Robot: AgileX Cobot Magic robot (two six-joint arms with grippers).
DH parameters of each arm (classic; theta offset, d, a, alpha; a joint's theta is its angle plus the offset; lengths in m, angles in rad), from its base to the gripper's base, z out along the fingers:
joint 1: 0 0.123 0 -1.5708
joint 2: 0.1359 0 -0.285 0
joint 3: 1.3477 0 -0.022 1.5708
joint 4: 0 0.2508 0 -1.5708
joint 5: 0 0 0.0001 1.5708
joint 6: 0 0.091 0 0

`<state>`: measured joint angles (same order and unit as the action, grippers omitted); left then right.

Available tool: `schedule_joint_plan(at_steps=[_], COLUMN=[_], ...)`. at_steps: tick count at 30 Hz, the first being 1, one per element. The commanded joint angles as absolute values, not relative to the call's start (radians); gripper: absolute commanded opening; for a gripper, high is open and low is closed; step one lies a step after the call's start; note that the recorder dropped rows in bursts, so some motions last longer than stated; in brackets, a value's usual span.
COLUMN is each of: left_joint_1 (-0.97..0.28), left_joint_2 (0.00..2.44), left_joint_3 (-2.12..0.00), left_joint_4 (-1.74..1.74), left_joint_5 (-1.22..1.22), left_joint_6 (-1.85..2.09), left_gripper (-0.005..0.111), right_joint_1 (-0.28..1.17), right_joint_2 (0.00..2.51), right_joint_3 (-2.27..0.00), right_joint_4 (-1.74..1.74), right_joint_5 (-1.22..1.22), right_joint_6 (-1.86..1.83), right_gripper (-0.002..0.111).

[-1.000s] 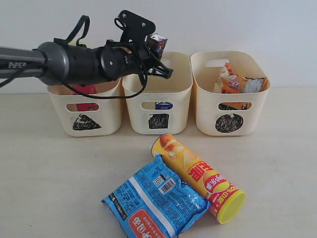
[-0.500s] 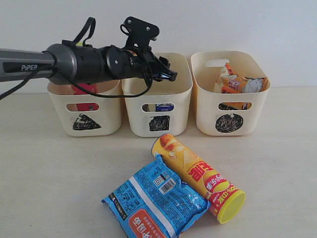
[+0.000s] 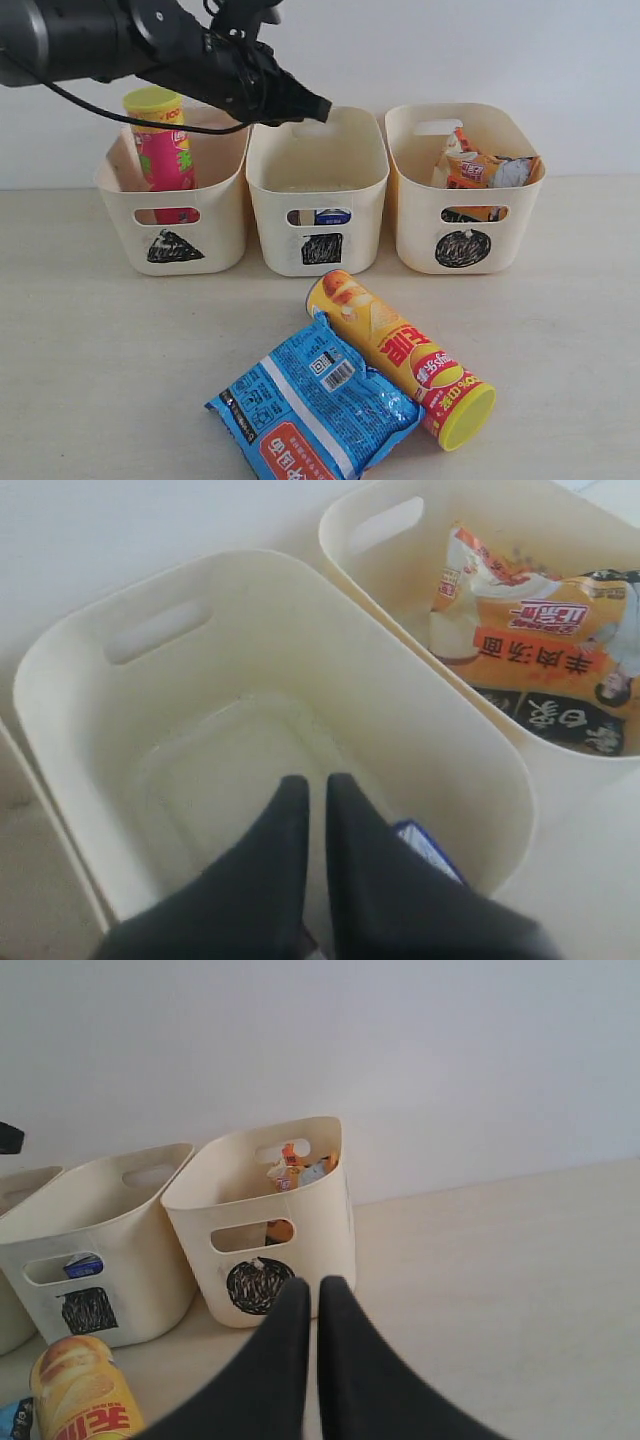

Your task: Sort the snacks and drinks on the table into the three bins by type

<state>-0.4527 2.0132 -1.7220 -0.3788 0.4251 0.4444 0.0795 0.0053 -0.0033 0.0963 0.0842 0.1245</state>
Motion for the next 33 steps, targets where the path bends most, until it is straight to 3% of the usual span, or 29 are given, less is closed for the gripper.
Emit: schedule_joint_plan(at_steps=[1, 6, 11, 18, 27, 33], left_joint_1=[-0.421, -0.403, -0.405, -0.405, -0.405, -0.398], left_joint_2=[1.836, 1.398, 0.960, 0.438, 0.000, 0.000], left_joint_3=[-1.524, -1.039, -0.728, -0.479, -0.258, -0.158], left_joint_4=[-0.408, -0.492, -0.597, -0.610, -0.636, -0.677], left_joint_5=[0.435, 0.073, -0.050, -0.131, -0.158, -0.206], left_joint_6=[0.415, 0.419, 0.415, 0.286, 0.259, 0.262], left_gripper=[0.004, 0.004, 0.004, 0.004, 0.004, 0.004], right_joint_1=[0.082, 0.082, 0.082, 0.082, 0.080, 0.080], right_joint_2=[0.000, 0.000, 0.000, 0.000, 0.048, 0.299], right_joint_3=[0.000, 0.000, 0.000, 0.000, -0.136, -0.296], right_joint_4=[0.120, 0.343, 0.799, 1.293, 1.303, 1.303], right_joint_5=[0.095, 0.128, 0.142, 0.133, 0.096, 0.113], right_joint_6=[0.136, 0.121, -0.199, -0.611, -0.620, -0.713], right_gripper=[0.000, 0.000, 0.000, 0.000, 0.000, 0.000])
